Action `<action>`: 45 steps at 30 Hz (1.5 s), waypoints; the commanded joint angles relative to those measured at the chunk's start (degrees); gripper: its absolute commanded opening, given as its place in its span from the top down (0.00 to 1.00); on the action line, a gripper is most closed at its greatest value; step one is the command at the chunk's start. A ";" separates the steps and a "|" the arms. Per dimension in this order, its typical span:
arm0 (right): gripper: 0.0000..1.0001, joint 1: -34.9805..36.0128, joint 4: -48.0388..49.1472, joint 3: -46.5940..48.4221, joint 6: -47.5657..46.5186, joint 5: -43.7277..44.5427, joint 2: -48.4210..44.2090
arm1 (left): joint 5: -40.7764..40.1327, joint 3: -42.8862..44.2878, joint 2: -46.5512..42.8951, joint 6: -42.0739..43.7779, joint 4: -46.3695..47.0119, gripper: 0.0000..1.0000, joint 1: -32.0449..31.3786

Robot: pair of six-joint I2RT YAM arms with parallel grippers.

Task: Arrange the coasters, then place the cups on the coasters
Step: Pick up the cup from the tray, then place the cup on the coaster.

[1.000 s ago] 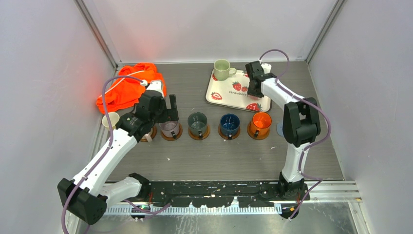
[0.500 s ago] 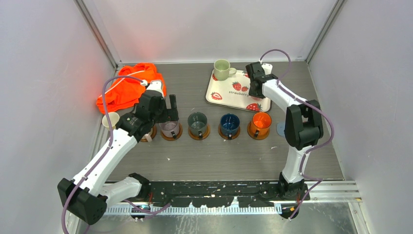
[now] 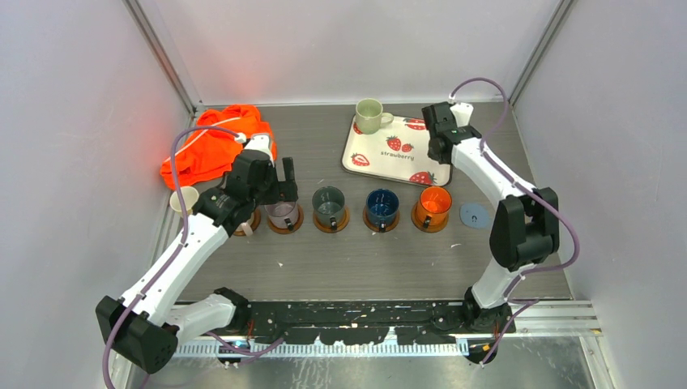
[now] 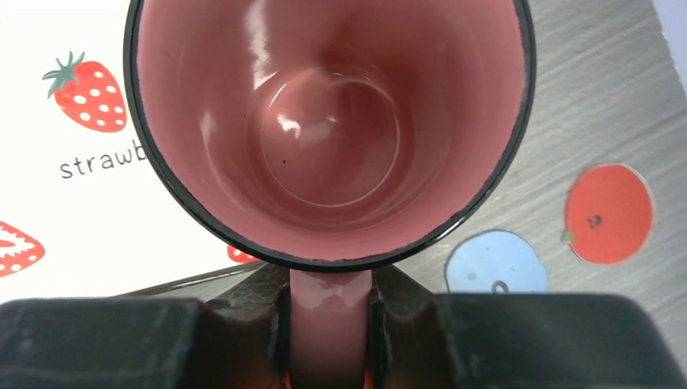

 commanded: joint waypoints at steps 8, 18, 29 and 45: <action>1.00 -4.83 0.52 -9.49 5.38 4.45 -17.33 | 1.64 0.44 -0.22 -0.56 2.53 0.00 0.24; 0.99 -6.25 -0.94 -17.22 8.41 4.18 -23.96 | 2.01 0.39 0.05 -0.59 2.53 0.00 0.24; 0.99 -6.24 -1.88 -24.56 10.75 4.83 -28.68 | 2.18 0.46 0.22 -0.63 2.63 0.00 0.24; 0.99 -6.22 3.90 -33.61 15.68 7.13 -31.21 | 2.01 0.38 0.31 -0.56 2.54 0.00 0.24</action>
